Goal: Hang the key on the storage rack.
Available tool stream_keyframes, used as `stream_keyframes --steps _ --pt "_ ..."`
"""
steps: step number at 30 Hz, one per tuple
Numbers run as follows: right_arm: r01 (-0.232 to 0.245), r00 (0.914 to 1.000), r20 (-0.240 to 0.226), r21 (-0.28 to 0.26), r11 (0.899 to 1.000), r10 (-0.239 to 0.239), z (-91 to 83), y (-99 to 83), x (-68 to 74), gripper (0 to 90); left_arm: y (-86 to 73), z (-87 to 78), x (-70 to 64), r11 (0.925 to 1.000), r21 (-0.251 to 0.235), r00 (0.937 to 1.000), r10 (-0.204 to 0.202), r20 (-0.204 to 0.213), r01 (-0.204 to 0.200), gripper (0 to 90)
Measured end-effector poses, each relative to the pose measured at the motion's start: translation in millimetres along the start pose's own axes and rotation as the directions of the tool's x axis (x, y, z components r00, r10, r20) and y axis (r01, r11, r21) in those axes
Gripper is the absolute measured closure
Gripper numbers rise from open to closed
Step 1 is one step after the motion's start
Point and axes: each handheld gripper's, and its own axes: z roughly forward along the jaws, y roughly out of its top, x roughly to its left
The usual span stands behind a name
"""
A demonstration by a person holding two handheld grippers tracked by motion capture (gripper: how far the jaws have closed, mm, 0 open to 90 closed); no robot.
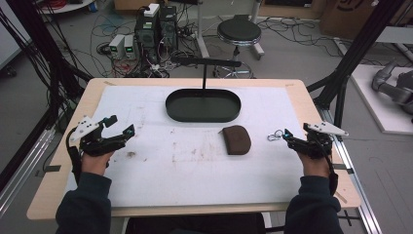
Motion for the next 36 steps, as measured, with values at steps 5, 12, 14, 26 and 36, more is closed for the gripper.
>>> stream_keyframes --steps 5,12,14,26,36 --pt "-0.003 1.0000 -0.003 0.006 1.000 0.003 2.0 -3.8 -1.8 26.2 -1.8 3.3 0.8 1.0000 0.007 1.0000 -0.004 -0.001 0.004 19.5" --pt "-0.011 0.9999 -0.002 0.007 1.000 0.011 0.5 -8.7 -6.3 26.6 -4.1 12.0 -2.7 0.9998 0.021 1.0000 0.002 0.004 -0.003 19.5" --pt "-0.011 0.9999 -0.007 0.014 1.000 0.011 1.1 -10.6 -6.3 26.6 -4.4 13.3 -3.3 0.9998 0.022 1.0000 0.003 0.009 -0.003 19.6" --pt "0.012 0.9996 -0.025 0.007 1.000 -0.012 5.9 -11.1 -1.4 24.9 -6.3 10.2 -2.4 0.9999 0.012 0.9999 -0.002 0.016 0.002 22.1" --pt "0.038 0.9991 -0.022 0.016 0.999 -0.037 21.0 -6.3 1.8 20.2 -10.9 11.2 -0.6 0.9991 0.043 1.0000 -0.002 0.001 0.002 22.1"
